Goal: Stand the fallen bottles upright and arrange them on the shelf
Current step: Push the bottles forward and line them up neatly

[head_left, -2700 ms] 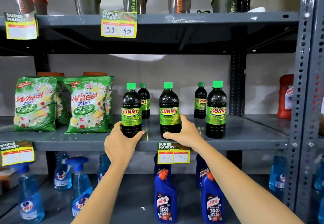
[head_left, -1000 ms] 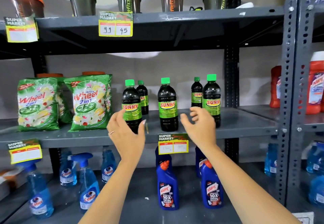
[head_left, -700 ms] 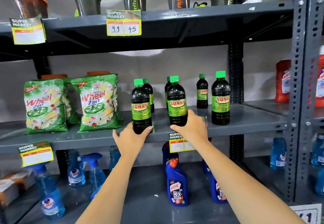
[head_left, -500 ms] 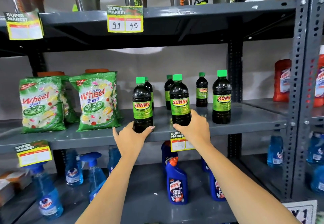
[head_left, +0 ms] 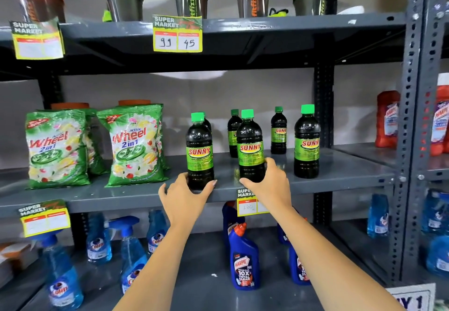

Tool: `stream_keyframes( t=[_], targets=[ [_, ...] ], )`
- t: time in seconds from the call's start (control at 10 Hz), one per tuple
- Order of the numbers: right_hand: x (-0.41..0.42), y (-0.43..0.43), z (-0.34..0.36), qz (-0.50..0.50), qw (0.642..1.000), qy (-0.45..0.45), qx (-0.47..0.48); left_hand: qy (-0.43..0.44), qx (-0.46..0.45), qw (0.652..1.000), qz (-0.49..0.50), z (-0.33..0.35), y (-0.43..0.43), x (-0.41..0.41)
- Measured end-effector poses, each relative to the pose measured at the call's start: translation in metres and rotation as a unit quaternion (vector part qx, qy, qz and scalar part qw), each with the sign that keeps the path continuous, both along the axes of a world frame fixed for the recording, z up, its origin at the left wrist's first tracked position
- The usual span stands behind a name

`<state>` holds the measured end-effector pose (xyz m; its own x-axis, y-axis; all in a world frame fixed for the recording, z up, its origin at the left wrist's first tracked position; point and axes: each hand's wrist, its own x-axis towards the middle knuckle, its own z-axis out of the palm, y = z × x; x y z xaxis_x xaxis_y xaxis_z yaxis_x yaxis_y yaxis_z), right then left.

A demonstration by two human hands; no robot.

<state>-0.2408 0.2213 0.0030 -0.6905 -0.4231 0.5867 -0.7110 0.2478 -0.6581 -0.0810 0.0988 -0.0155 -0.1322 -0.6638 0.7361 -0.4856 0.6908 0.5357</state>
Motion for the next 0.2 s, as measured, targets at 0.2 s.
stream_keyframes(
  t=[0.2],
  targets=[
    [0.005, 0.015, 0.002, 0.023, 0.998, 0.054, -0.003, -0.035, -0.092, 0.995, 0.026, -0.01, -0.006, 0.006]
  ],
)
